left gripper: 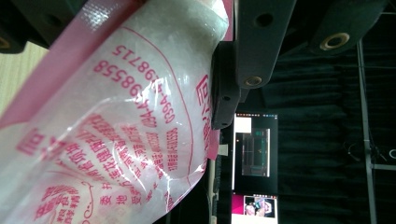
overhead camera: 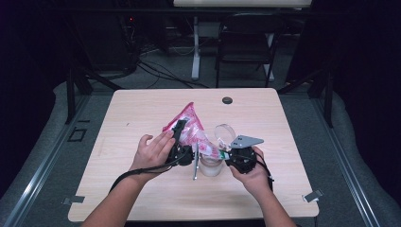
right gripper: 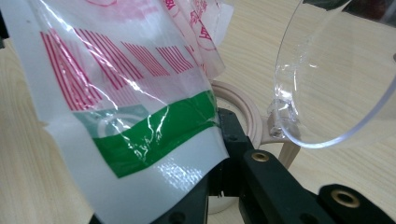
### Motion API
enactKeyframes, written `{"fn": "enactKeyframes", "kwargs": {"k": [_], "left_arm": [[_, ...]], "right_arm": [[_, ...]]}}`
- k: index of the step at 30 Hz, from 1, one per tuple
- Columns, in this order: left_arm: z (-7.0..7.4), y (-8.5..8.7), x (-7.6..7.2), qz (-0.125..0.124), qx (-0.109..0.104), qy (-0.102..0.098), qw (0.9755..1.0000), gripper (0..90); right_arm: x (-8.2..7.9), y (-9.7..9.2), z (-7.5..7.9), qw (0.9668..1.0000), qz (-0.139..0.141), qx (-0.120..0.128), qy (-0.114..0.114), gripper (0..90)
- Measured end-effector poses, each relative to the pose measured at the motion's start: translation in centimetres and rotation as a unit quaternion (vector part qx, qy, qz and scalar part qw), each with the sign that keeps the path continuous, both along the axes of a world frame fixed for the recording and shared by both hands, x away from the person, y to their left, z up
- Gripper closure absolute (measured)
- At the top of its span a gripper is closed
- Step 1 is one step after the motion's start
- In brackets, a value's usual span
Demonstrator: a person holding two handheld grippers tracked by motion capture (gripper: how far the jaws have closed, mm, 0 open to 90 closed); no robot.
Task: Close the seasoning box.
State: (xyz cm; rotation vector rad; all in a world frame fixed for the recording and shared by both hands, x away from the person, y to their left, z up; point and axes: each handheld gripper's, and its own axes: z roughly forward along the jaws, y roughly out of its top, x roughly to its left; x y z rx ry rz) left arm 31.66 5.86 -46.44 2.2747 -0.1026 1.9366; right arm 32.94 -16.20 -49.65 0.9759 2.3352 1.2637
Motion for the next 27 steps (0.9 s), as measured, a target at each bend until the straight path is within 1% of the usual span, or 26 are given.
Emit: {"fn": "enactKeyframes", "kwargs": {"k": [4, 5, 6, 8, 9, 12, 13, 14, 15, 16, 17, 18, 19, 21, 23, 24, 27], "left_arm": [[0.09, -0.07, 0.04, -0.001, 0.001, -0.001, 1.0000, 63.9], [0.10, -0.11, 0.06, 0.002, 0.003, 0.001, 1.0000, 63.9], [0.04, -0.11, 0.16, -0.001, 0.001, 0.003, 1.0000, 64.1], [0.06, -0.16, 0.14, 0.007, 0.005, 0.009, 0.9999, 64.3], [-0.04, -0.10, 0.27, 0.000, 0.000, 0.006, 1.0000, 64.4], [-0.02, -0.11, 0.24, -0.001, -0.001, 0.004, 1.0000, 64.6], [0.07, -0.17, 0.12, 0.005, 0.003, 0.008, 1.0000, 64.6], [-0.03, -0.19, 0.14, -0.001, 0.000, 0.007, 1.0000, 64.6], [-0.08, -0.28, 0.11, -0.002, 0.003, 0.006, 1.0000, 64.6], [-0.20, -0.33, 0.16, -0.009, 0.001, 0.003, 1.0000, 64.7], [-0.22, -0.45, 0.06, -0.004, 0.005, 0.008, 0.9999, 64.8], [-0.29, -0.53, 0.09, -0.009, 0.007, 0.006, 0.9999, 64.9], [-0.34, -0.61, 0.01, -0.005, 0.005, 0.011, 0.9999, 64.9], [-0.29, -0.75, -0.02, -0.007, 0.009, 0.005, 0.9999, 64.9], [-0.34, -0.80, 0.01, -0.014, 0.004, 0.002, 0.9999, 65.0], [-0.23, -0.87, -0.09, -0.009, 0.008, 0.003, 0.9999, 65.0], [-0.15, -0.94, -0.14, -0.010, 0.010, 0.000, 0.9999, 64.9]], "right_arm": [[0.01, -0.02, 0.00, 1.0000, 0.000, 0.002, 0.000, 90.0], [-0.01, -0.01, 0.01, 1.0000, -0.001, 0.000, 0.000, 90.0], [-0.02, -0.01, 0.01, 1.0000, -0.002, -0.001, -0.001, 90.0], [-0.02, -0.05, 0.03, 1.0000, -0.003, 0.000, -0.001, 90.0], [-0.05, -0.06, 0.05, 1.0000, -0.005, 0.001, -0.003, 90.0], [-0.08, -0.11, 0.12, 1.0000, -0.003, 0.006, -0.006, 89.6], [-0.10, -0.09, 0.13, 1.0000, -0.002, 0.007, -0.006, 89.4], [-0.11, -0.06, 0.14, 0.9999, -0.001, 0.008, -0.007, 88.7], [-0.16, 0.00, 0.15, 0.9999, 0.001, 0.010, -0.007, 87.9], [-0.18, 0.07, 0.16, 0.9999, 0.003, 0.013, -0.009, 87.3], [-0.21, 0.12, 0.18, 0.9999, 0.004, 0.012, -0.009, 87.0], [-0.24, 0.20, 0.18, 0.9999, 0.006, 0.011, -0.012, 86.9], [-0.27, 0.27, 0.15, 0.9998, 0.004, 0.012, -0.013, 87.1], [-0.24, 0.25, 0.12, 0.9999, 0.003, 0.011, -0.013, 88.5], [-0.22, 0.14, 0.18, 0.9999, 0.003, 0.009, -0.010, 89.5], [-0.21, 0.12, 0.18, 0.9999, 0.002, 0.010, -0.009, 90.0], [-0.19, 0.12, 0.16, 0.9999, 0.001, 0.010, -0.009, 90.0]]}}
